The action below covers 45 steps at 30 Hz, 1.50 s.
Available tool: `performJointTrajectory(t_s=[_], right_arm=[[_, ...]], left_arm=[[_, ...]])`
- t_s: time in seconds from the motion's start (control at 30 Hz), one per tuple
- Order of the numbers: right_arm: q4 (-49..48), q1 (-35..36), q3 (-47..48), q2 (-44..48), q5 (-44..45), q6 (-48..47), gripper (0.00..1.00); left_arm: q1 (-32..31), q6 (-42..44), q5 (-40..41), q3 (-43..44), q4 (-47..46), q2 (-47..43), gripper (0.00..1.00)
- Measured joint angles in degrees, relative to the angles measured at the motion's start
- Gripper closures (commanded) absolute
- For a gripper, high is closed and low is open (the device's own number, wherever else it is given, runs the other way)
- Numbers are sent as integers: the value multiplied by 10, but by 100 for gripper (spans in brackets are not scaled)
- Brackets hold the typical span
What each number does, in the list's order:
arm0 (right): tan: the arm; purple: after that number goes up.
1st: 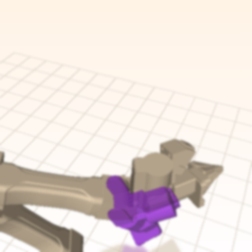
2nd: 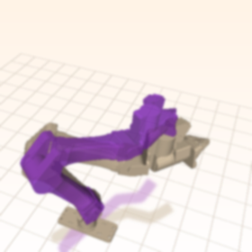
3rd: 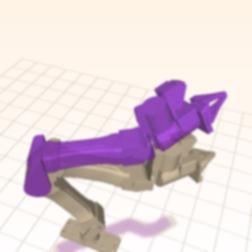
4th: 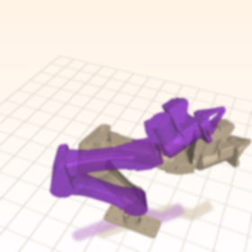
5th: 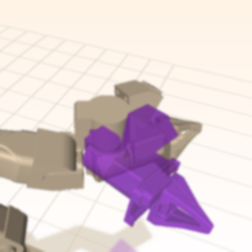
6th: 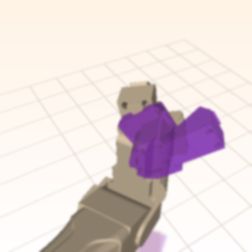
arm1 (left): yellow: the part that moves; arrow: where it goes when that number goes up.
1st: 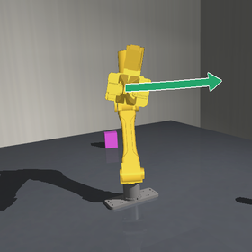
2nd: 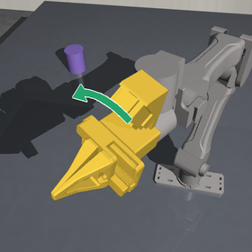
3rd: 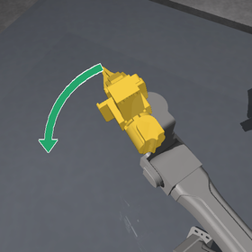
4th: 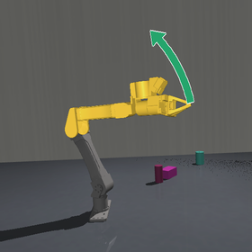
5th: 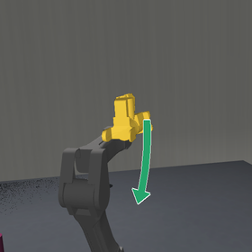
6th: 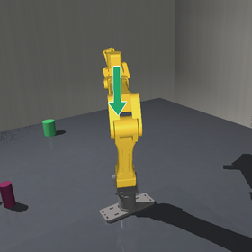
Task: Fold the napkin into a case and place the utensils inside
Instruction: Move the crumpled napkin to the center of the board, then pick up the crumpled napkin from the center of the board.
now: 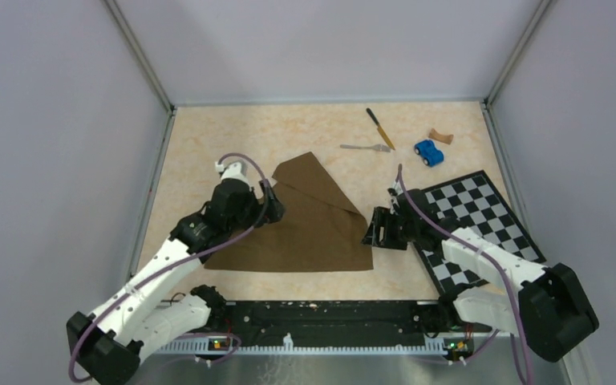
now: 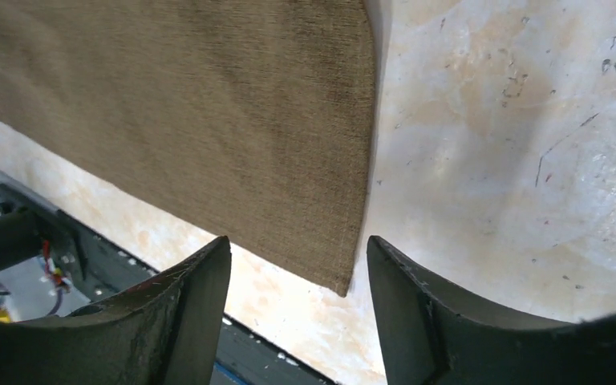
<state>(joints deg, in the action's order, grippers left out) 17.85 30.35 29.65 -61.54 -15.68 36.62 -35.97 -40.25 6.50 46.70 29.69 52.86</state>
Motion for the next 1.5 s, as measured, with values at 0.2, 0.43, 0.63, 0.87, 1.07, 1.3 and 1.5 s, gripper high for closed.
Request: performJointTrajectory(t_s=[0.2,0.43,0.63,0.87,1.07,1.3,1.5], right_arm=[[-25,61,22,-85,34,3,56],[-115,97,36,-188,53,43,63],[-153,71,96,-260,91,34,62],[-49,36,206,-312,161,-44,37],[82,56,210,-230,215,-11,33],[160,52,214,-218,289,95,43],[189,51,252,-290,308,112,45]], left_arm=[[88,-49,42,-79,77,0,1],[104,-74,36,-159,33,31,1],[103,-65,-42,-152,-69,143,1],[100,-33,-44,-44,-77,259,1],[99,-30,-3,-42,-37,133,1],[99,-88,72,-70,40,14,1],[99,-137,103,-76,119,9,3]])
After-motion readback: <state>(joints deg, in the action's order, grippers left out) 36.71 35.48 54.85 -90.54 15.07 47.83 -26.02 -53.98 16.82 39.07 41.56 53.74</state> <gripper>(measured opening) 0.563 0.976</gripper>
